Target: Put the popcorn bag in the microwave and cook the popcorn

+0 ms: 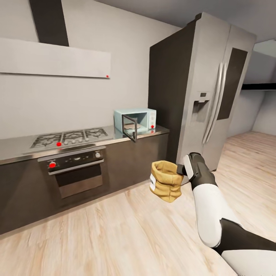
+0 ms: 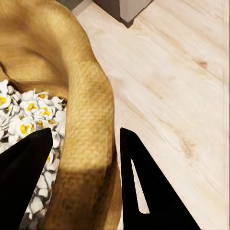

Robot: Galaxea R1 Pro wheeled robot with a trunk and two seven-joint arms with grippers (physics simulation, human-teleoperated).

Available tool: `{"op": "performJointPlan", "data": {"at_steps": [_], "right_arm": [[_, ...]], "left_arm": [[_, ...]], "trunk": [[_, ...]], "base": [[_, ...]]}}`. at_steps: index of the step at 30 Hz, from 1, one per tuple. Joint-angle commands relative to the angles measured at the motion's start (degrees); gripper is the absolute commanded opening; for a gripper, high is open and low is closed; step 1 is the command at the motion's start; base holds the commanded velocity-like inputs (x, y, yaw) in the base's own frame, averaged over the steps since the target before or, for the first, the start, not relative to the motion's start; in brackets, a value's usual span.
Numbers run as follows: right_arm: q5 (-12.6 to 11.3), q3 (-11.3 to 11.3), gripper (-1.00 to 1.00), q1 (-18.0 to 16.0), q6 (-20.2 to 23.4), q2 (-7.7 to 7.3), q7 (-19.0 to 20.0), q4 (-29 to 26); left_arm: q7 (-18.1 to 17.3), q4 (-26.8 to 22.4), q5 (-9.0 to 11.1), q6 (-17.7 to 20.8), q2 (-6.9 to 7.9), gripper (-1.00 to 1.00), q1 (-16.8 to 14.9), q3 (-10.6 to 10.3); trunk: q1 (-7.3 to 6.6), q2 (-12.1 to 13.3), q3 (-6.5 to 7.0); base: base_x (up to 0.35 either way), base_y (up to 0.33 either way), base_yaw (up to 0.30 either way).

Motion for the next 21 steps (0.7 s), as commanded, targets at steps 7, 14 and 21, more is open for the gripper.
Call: {"op": "performJointPlan", "data": {"at_steps": [7, 14, 21], "right_arm": [[0.47, -0.21, -1.00, -0.05, -0.19, -0.32, 0.14, -0.15], [0.47, -0.15, -1.00, -0.05, 0.03, -0.30, 0.12, -0.13], [0.28, -0.12, -1.00, -0.05, -0.14, -0.31, 0.15, -0.06]], "left_arm": [[0.15, -0.08, 0.23, 0.09, 0.05, 1.00, 0.01, 0.11], [0.15, -0.08, 0.23, 0.16, 0.07, 1.00, 0.01, 0.10], [0.15, -0.08, 0.25, 0.14, 0.07, 1.00, 0.01, 0.18]], "trunk": [[0.03, -0.03, -0.05], [0.03, -0.03, -0.05], [0.03, -0.03, -0.05]], "base": [[0.306, -0.185, 0.000], [0.306, -0.186, 0.000], [0.306, -0.186, 0.000]]}}
